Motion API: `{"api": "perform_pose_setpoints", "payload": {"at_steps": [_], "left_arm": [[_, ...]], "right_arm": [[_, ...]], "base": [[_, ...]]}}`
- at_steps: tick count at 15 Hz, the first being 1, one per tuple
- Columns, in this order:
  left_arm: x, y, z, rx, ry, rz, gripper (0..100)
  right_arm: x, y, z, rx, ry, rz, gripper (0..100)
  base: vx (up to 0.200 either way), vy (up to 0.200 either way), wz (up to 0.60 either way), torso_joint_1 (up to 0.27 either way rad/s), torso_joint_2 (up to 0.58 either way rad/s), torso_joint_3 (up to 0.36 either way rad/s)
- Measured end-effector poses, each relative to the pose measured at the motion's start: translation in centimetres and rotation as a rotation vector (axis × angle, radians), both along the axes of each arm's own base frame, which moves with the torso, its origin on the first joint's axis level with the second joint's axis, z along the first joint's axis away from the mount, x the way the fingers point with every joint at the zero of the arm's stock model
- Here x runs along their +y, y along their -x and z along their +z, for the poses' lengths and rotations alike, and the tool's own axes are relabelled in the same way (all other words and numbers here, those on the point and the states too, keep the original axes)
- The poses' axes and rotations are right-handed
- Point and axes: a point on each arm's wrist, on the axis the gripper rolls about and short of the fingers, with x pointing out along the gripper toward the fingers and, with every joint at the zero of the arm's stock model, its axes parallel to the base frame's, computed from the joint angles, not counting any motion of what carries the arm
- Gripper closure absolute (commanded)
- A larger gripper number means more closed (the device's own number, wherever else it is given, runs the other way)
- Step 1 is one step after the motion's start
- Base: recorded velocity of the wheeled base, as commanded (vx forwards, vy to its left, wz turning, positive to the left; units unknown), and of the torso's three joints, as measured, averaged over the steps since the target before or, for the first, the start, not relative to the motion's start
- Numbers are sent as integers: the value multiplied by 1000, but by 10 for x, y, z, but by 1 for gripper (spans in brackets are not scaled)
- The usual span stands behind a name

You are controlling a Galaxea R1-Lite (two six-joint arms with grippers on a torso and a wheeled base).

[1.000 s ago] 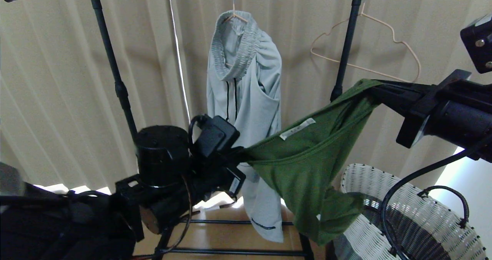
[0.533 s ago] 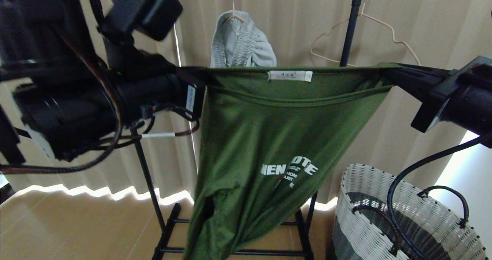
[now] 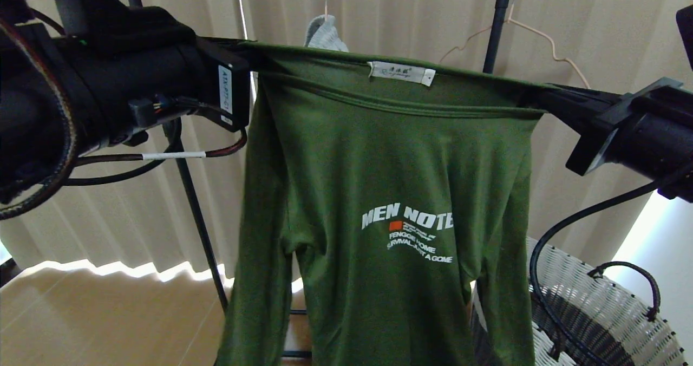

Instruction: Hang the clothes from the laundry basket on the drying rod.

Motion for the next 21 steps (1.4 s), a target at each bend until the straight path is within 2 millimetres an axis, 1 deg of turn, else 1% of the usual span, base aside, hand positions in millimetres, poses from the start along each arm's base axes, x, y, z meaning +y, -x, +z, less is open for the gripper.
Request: {"api": "perform_pose_setpoints", "payload": {"at_steps": [2,4,5,7,9,11,14,18,21], "left_arm": [[2,3,-15,36,-29,-1,100],[4,6,-30,77,-55,-4,100],[4,7,-33,84,-58,-5,100],[1,2,-35,93,-52,-4,100],[-5,-7,-32,103,-19,1,100],[-15,-20,-25,102,20,7,100],[-29,-40,-22,101,60,74,100],[-42,-58,-30,90,83,109,100],[-45,-61,-36,104,68,111,100]], "right_arm": [[-1,0,-4,13,7,-10,100],[-3,2,-3,9,8,-14,100],[-4,5,-1,4,7,-14,100],[-10,15,3,3,8,-15,100],[-17,29,6,35,26,-12,100],[-22,48,10,47,32,15,100],[-23,70,17,10,11,88,100],[-24,79,16,-3,3,116,100],[-25,80,16,-3,3,115,100]], "base": [[0,0,0,0,0,0],[0,0,0,0,0,0],[0,0,0,0,0,0],[0,0,0,0,0,0],[0,0,0,0,0,0],[0,0,0,0,0,0],[0,0,0,0,0,0],[0,0,0,0,0,0],[0,0,0,0,0,0]]}}
